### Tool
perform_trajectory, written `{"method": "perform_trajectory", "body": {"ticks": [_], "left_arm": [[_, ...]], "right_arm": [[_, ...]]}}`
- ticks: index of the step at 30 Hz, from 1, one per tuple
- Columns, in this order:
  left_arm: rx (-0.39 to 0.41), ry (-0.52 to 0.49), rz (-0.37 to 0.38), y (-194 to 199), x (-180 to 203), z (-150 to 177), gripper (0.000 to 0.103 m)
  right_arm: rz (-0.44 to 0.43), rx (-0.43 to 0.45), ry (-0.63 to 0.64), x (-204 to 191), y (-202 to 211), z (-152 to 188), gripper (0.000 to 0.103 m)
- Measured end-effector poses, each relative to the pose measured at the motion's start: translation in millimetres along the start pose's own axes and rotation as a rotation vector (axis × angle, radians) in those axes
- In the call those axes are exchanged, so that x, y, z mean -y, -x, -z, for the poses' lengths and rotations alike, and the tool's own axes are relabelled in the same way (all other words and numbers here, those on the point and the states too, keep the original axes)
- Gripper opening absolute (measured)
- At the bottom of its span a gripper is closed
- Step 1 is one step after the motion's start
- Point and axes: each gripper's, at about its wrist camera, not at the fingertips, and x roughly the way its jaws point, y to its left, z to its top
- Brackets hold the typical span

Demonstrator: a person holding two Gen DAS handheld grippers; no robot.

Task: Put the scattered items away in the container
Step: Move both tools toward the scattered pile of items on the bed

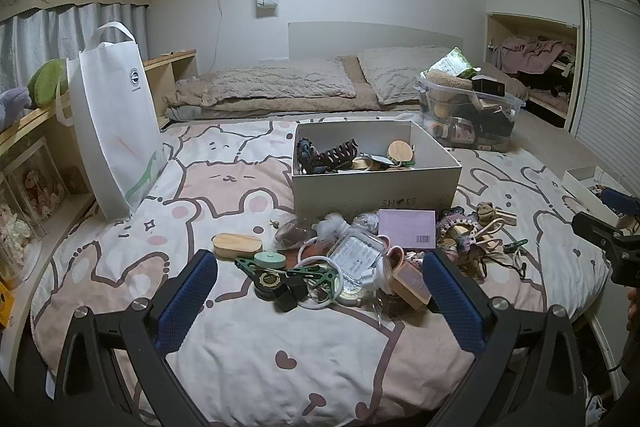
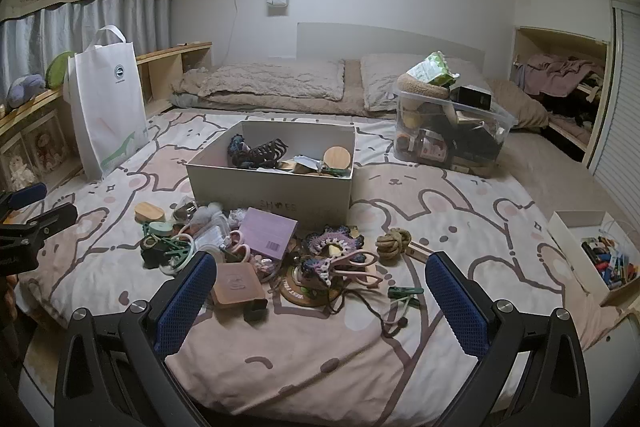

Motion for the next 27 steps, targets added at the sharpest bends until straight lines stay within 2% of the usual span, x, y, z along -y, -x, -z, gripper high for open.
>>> {"method": "perform_trajectory", "body": {"ticks": [11, 27], "left_arm": [[-0.011, 0.002, 0.004, -5.4, 2.4, 5.2, 0.103], [-0.137, 0.015, 0.061, -41.4, 8.3, 28.0, 0.103]], "right_arm": [[0.006, -0.018, -0.005, 0.7, -7.5, -0.8, 0.103], [0.038, -0.115, -0.048, 20.9, -33.9, 20.2, 0.103]]}}
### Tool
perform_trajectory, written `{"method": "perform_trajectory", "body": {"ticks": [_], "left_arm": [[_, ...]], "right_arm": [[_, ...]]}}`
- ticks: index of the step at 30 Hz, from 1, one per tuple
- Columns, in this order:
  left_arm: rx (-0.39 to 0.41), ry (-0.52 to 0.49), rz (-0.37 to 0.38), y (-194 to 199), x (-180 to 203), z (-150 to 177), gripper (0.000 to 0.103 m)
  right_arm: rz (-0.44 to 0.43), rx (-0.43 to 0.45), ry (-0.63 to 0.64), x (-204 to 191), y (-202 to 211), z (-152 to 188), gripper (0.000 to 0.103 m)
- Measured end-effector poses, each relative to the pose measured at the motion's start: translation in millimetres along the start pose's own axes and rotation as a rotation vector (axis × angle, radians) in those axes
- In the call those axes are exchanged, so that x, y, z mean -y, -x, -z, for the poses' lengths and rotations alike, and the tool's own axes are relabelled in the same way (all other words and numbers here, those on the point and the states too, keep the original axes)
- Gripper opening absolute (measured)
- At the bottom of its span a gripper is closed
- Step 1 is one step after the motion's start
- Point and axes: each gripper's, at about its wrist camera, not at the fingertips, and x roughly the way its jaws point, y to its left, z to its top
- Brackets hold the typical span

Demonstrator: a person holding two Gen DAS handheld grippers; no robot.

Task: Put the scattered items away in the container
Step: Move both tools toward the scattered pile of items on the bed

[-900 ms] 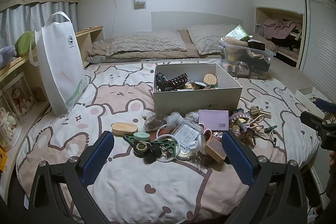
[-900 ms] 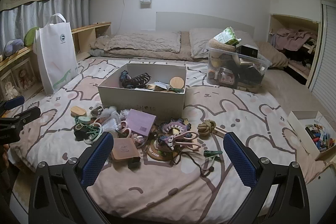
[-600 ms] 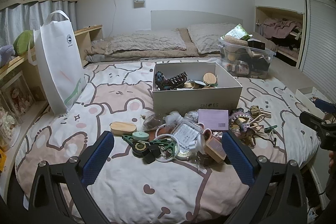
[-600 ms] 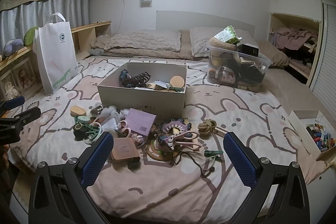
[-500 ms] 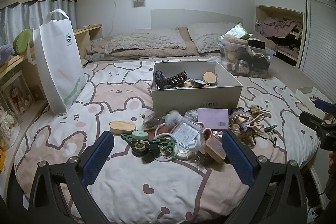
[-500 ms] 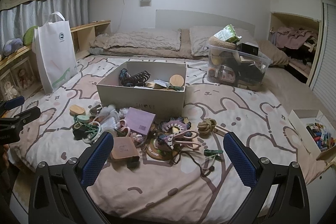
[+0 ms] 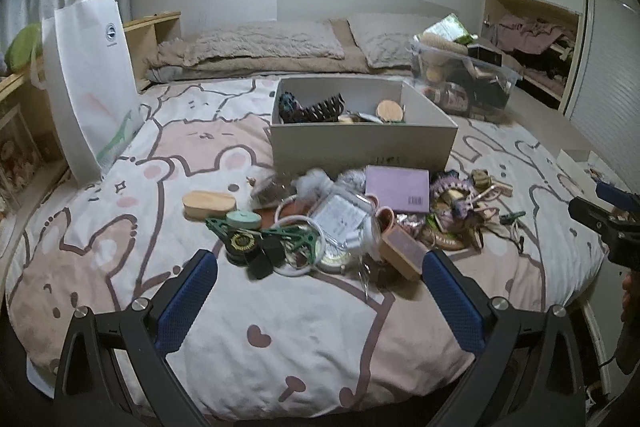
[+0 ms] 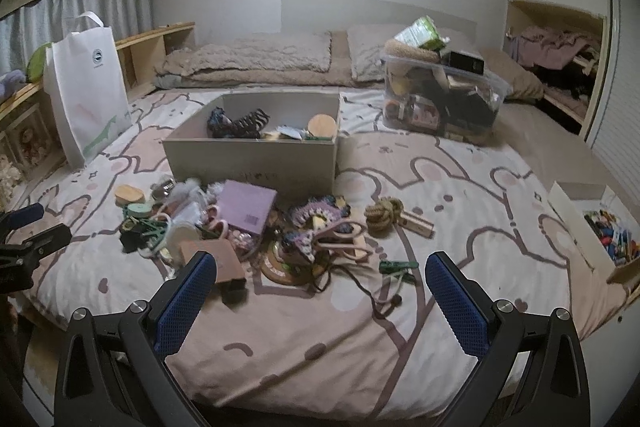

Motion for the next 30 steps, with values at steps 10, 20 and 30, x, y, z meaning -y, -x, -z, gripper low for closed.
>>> {"method": "perform_trajectory", "body": {"ticks": [10, 20, 30], "left_arm": [[-0.063, 0.003, 0.061, -30.2, 13.7, 14.4, 0.103], [-0.158, 0.019, 0.127, -65.2, 30.1, 30.2, 0.103], [-0.237, 0.066, 0.174, -98.6, 41.9, 40.7, 0.103]], "right_arm": [[0.031, -0.103, -0.026, 19.6, -30.3, 24.6, 0.103], [0.071, -0.205, -0.036, 47.8, -73.7, 44.5, 0.103], [0.114, -0.271, -0.075, 90.8, -121.3, 46.2, 0.103]]}}
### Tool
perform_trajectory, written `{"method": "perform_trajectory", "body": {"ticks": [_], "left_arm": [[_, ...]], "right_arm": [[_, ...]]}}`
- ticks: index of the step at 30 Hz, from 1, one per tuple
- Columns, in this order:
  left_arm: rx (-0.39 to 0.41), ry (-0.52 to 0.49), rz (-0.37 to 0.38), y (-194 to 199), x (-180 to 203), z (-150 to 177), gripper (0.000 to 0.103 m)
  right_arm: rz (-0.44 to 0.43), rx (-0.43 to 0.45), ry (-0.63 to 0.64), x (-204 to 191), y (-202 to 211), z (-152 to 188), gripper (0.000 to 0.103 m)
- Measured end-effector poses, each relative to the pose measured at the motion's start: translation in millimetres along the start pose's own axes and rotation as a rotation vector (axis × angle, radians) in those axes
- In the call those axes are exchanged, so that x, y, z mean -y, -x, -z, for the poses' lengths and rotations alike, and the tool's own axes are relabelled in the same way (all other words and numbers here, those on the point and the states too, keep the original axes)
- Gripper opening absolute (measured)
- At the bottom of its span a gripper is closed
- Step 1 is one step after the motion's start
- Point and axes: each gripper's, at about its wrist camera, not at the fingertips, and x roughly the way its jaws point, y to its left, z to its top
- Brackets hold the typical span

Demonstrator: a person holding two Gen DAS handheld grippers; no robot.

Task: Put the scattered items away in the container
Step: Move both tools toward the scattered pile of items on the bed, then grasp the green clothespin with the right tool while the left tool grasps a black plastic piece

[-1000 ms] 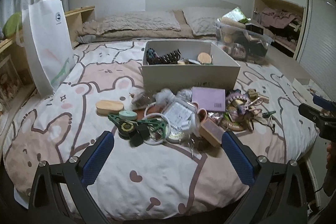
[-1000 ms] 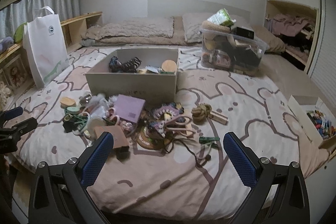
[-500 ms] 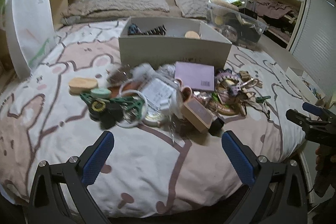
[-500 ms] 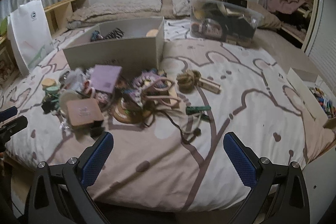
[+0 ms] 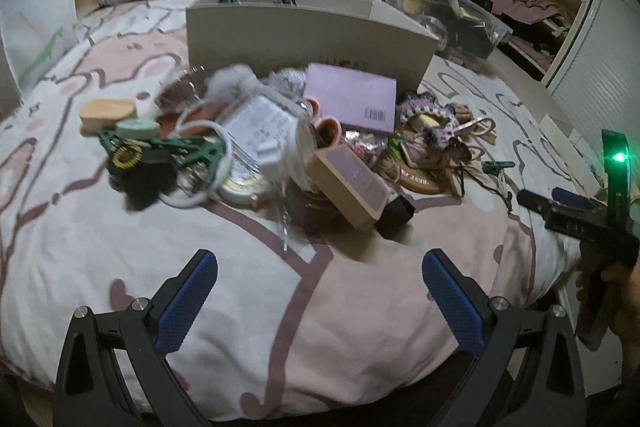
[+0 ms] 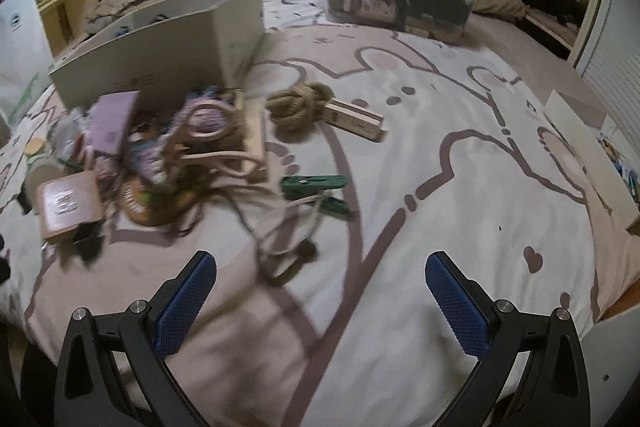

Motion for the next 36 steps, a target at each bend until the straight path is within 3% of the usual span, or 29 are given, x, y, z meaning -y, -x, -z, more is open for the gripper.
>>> {"method": "perform_trajectory", "body": {"ticks": [7, 19, 21, 23, 27, 31, 36], "left_arm": [[-0.024, -0.024, -0.007, -19.9, 3.4, 4.5, 0.103], [-0.049, 0.027, -0.021, -48.8, 0.5, 13.9, 0.103], [-0.067, 0.005, -0.045, -53.7, 4.3, 15.6, 0.103], [-0.068, 0.011, -0.067, -55.6, 6.3, 15.7, 0.103], [-0.063, 0.07, -0.093, -58.6, 4.7, 15.4, 0.103], [-0.083, 0.04, -0.146, -60.8, 15.0, 13.8, 0.103], [-0.044, 0.024, -0.106, -53.5, 29.3, 17.7, 0.101]], "right_arm": [[0.011, -0.025, -0.007, 9.6, -23.3, -13.4, 0.103], [-0.068, -0.051, -0.014, 4.4, -56.1, -27.7, 0.103], [-0.093, -0.062, -0.023, 4.6, -61.4, -28.4, 0.098], [-0.074, -0.055, -0.015, 4.2, -65.6, -28.8, 0.087], [-0.088, -0.027, 0.004, 6.3, -65.6, -27.3, 0.084], [-0.106, -0.012, 0.034, 9.9, -64.7, -23.6, 0.075], [-0.109, 0.024, 0.07, 9.1, -63.5, -15.4, 0.071]]}}
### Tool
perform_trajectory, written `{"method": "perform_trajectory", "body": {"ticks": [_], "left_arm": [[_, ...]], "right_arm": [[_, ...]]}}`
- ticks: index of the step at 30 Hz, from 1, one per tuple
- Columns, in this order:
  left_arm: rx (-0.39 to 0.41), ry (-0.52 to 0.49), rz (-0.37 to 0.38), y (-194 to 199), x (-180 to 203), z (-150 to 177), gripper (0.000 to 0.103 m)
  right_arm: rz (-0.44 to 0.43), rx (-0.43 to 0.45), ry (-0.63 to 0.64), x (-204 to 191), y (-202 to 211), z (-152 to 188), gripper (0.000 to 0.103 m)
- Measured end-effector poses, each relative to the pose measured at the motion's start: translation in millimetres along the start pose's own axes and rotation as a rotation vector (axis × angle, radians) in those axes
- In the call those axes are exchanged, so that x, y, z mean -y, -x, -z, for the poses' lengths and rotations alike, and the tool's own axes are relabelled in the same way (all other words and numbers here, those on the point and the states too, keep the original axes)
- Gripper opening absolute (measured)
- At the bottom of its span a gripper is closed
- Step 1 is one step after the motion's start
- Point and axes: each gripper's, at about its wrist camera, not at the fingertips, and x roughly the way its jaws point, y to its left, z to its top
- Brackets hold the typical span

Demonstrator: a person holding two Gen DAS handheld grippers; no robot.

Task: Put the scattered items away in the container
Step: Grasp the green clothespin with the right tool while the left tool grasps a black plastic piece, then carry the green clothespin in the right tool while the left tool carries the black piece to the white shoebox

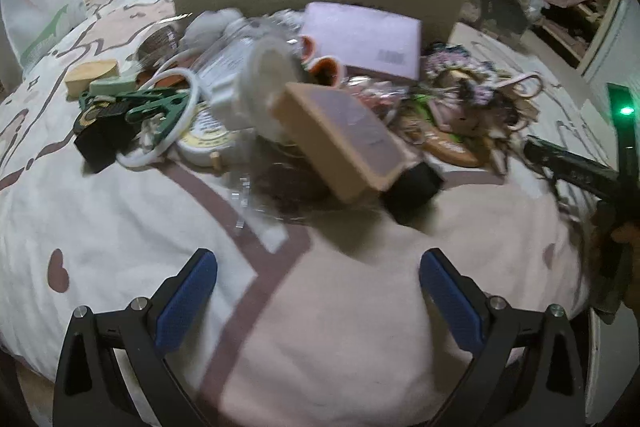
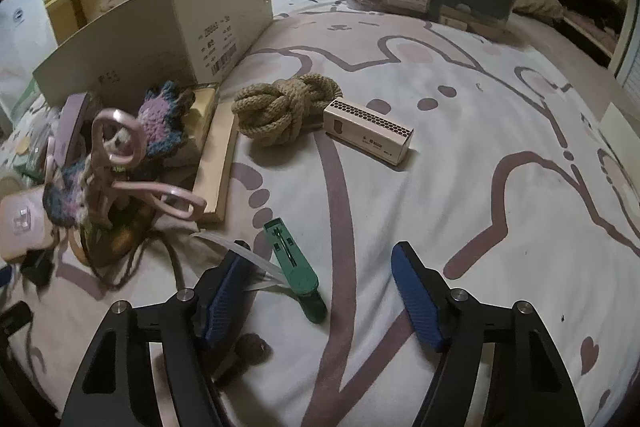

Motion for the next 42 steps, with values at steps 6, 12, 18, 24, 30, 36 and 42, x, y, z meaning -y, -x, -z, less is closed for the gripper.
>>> {"method": "perform_trajectory", "body": {"ticks": [6, 12, 18, 24, 30, 36, 42], "left_arm": [[0.058, -0.062, 0.059, 8.3, 25.0, -1.6, 0.082], [0.072, -0.087, 0.107, 7.6, 46.5, -8.6, 0.081], [0.047, -0.062, 0.094, -7.5, 52.5, -15.5, 0.071], [0.062, -0.029, 0.086, -12.9, 48.7, -22.2, 0.062], [0.067, -0.007, 0.068, -15.0, 42.8, -23.6, 0.035], [0.059, -0.035, 0.074, -11.4, 42.1, -22.6, 0.034], [0.061, -0.017, 0.091, -1.6, 41.8, -19.2, 0.034]], "right_arm": [[-0.022, 0.035, -0.005, 0.0, 8.3, 10.4, 0.046], [-0.073, 0.046, -0.026, 5.8, 14.3, 19.0, 0.038], [-0.124, 0.056, -0.094, 17.3, 20.8, 30.6, 0.029], [-0.151, 0.057, -0.128, 21.7, 29.3, 41.3, 0.027], [-0.194, 0.037, -0.176, 29.6, 39.6, 51.9, 0.02], [-0.234, -0.012, -0.22, 37.2, 54.3, 56.3, 0.014], [-0.24, -0.01, -0.262, 45.3, 67.5, 65.1, 0.014]]}}
